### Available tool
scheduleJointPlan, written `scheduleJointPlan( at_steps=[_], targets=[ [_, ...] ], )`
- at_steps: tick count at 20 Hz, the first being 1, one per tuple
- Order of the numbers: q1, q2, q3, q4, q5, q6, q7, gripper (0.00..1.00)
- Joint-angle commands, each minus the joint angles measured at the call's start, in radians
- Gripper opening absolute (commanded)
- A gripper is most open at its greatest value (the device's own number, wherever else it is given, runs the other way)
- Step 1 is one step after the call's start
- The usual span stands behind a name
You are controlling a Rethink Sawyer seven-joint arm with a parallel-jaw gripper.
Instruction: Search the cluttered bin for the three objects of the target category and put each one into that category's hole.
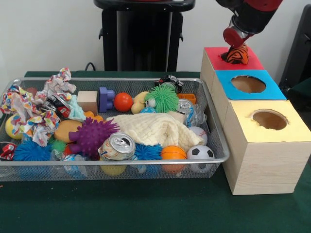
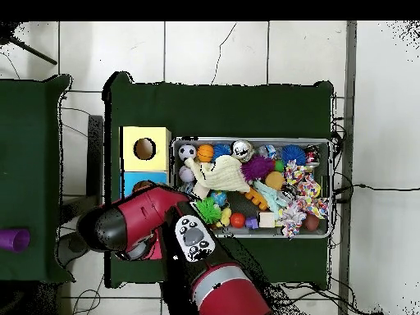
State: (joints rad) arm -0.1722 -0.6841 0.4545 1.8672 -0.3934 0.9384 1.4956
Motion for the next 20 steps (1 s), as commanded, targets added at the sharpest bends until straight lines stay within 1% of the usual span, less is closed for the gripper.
scheduleJointPlan(
  at_steps=[1,3,5,11,20],
  targets=[
    [-0.031,0.089,0.007,-0.183,-0.206,-0.449,0.025,0.00],
    [-0.027,0.066,0.003,-0.174,-0.201,-0.426,0.038,0.00],
    [-0.027,0.062,0.004,-0.175,-0.200,-0.414,0.039,0.00],
    [-0.041,0.044,0.020,-0.183,-0.191,-0.341,0.007,0.00],
    [-0.049,0.025,0.030,-0.172,-0.192,-0.321,0.010,0.00]
  ],
)
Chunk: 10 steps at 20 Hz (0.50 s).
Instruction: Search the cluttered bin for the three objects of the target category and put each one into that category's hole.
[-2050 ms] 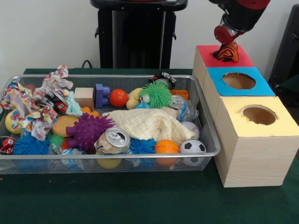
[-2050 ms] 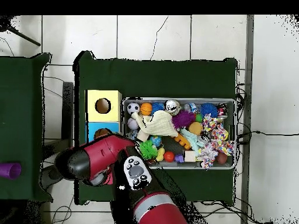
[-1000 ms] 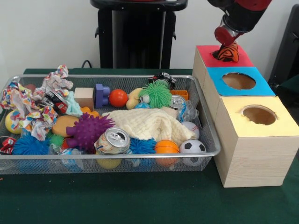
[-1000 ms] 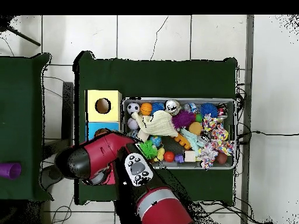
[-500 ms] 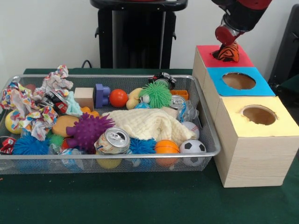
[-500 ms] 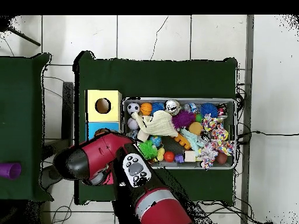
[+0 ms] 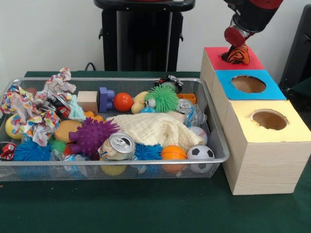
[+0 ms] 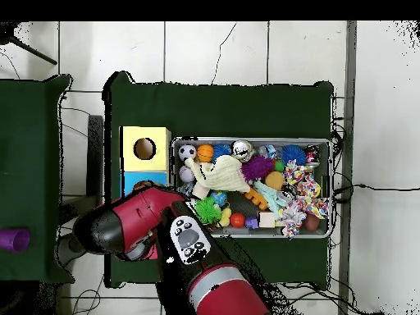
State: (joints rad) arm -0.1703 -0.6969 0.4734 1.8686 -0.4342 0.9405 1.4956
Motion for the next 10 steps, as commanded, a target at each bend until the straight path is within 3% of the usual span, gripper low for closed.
scheduleJointPlan(
  at_steps=[1,10],
  targets=[
    [-0.053,0.037,0.013,-0.173,-0.149,-0.317,0.007,0.00],
    [-0.087,0.077,0.055,-0.216,-0.147,-0.273,-0.084,0.00]
  ],
)
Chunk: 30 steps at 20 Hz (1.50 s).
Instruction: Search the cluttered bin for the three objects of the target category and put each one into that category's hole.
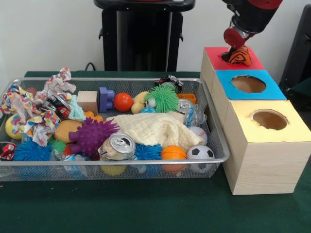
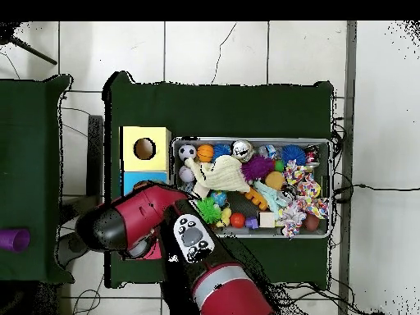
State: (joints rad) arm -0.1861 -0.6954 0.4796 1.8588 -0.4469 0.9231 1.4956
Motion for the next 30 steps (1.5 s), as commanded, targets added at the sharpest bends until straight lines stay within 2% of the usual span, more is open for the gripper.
scheduleJointPlan(
  at_steps=[1,5,10,16,28,29,30],
  targets=[
    [-0.075,0.085,0.055,-0.217,-0.135,-0.247,-0.096,0.00],
    [-0.079,0.094,0.066,-0.222,-0.144,-0.248,-0.092,0.00],
    [-0.066,0.073,0.054,-0.194,-0.159,-0.286,-0.025,0.00],
    [-0.072,0.112,0.059,-0.206,-0.165,-0.307,-0.022,0.00],
    [-0.062,0.081,0.047,-0.171,-0.210,-0.398,0.029,0.00],
    [-0.063,0.082,0.048,-0.170,-0.210,-0.399,0.030,1.00],
    [-0.059,0.081,0.045,-0.173,-0.210,-0.392,0.033,1.00]
  ],
)
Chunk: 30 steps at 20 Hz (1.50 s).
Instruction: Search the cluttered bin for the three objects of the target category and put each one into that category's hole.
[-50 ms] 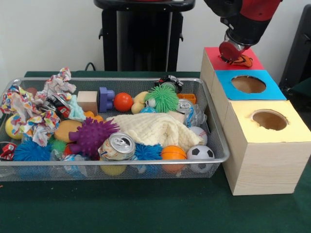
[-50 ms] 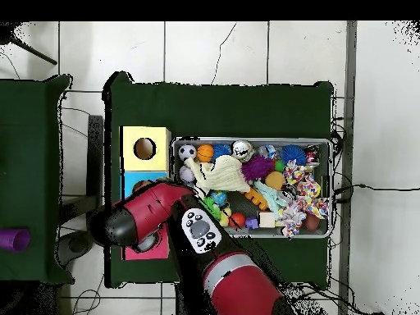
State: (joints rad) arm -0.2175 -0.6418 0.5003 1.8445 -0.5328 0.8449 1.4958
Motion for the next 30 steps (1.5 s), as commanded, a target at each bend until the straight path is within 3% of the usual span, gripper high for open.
scheduleJointPlan(
  at_steps=[1,7,15,22,30],
  targets=[
    [-0.024,0.027,0.021,-0.161,-0.125,-0.308,0.036,1.00],
    [-0.005,0.006,-0.003,-0.154,-0.125,-0.313,0.089,1.00],
    [-0.013,-0.021,0.009,-0.133,-0.094,-0.274,0.077,1.00],
    [-0.020,-0.107,0.025,-0.100,-0.035,-0.155,0.051,1.00],
    [-0.017,-0.152,0.028,-0.080,-0.007,-0.121,0.054,1.00]
  ],
)
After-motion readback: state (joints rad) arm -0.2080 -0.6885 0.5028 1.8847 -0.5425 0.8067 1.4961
